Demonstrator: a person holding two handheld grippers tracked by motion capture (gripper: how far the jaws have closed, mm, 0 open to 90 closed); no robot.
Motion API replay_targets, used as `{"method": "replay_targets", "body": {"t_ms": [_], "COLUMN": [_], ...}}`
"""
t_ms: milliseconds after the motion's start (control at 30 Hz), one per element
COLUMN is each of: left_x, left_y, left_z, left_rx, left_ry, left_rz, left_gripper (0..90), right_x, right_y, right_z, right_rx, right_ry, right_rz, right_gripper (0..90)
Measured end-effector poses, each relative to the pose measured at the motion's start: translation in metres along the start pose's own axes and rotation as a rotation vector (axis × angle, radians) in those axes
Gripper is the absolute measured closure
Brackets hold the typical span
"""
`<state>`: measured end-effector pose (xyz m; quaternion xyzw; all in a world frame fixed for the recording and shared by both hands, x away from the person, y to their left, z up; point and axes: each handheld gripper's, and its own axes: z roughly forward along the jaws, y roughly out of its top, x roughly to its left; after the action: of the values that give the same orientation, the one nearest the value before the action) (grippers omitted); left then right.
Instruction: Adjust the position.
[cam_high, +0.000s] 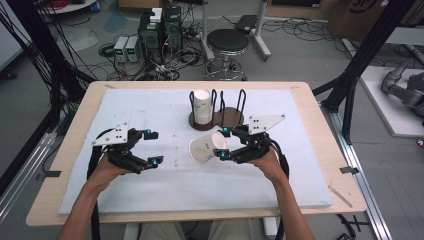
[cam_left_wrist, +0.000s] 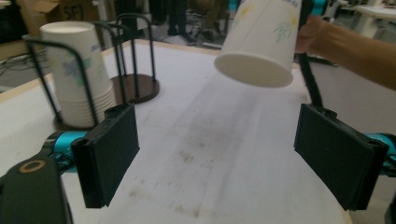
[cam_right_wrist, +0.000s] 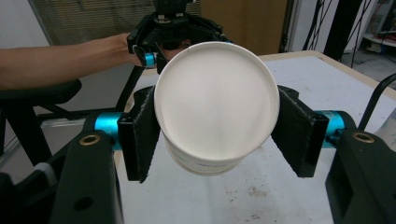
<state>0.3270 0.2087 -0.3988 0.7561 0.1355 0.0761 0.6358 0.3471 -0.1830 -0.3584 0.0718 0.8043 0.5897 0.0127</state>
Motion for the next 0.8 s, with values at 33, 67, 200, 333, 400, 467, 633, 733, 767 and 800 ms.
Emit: {"method": "replay_targets", "body": {"t_ms": [33, 67, 200, 333, 400, 467, 633, 733, 767, 800], "left_x": [-0.001, -0.001, -0.003, -0.007, -0.009, -0.011, -0.014, -0.015, -0.015, -0.016], "left_y": [0.002, 0.002, 0.013, 0.018, 0.020, 0.021, 0.023, 0.022, 0.022, 0.023], "left_z": [0.004, 0.004, 0.026, 0.042, 0.050, 0.056, 0.070, 0.077, 0.077, 0.082], "left_rx": [-0.006, -0.006, -0.018, -0.016, -0.009, -0.008, -0.014, -0.005, -0.005, -0.007], "left_ry": [-0.013, -0.013, -0.057, -0.099, -0.114, -0.126, -0.142, -0.155, -0.155, -0.162], "left_rz": [0.007, 0.007, 0.026, 0.038, 0.045, 0.050, 0.051, 0.052, 0.052, 0.054], "left_gripper": [13.4, 13.1, 11.1, 10.8, 10.7, 10.7, 10.2, 10.2, 10.2, 10.2], "right_x": [0.000, 0.000, 0.000, 0.001, 0.000, 0.000, 0.000, -0.001, -0.001, -0.001], "right_y": [0.000, 0.000, 0.001, 0.002, 0.002, 0.002, 0.001, 0.001, 0.001, 0.001], "right_z": [0.001, 0.001, 0.003, 0.004, 0.005, 0.005, 0.006, 0.007, 0.007, 0.007], "right_rx": [0.000, 0.000, 0.000, 0.002, 0.005, 0.004, 0.009, 0.006, 0.005, 0.004], "right_ry": [0.005, 0.005, 0.010, 0.014, 0.016, 0.017, 0.030, 0.029, 0.030, 0.033], "right_rz": [-0.004, -0.004, -0.009, -0.010, -0.011, -0.018, -0.013, -0.019, -0.020, -0.019], "right_gripper": [37.3, 37.3, 37.4, 37.4, 37.4, 37.3, 37.3, 37.3, 37.3, 37.3]}}
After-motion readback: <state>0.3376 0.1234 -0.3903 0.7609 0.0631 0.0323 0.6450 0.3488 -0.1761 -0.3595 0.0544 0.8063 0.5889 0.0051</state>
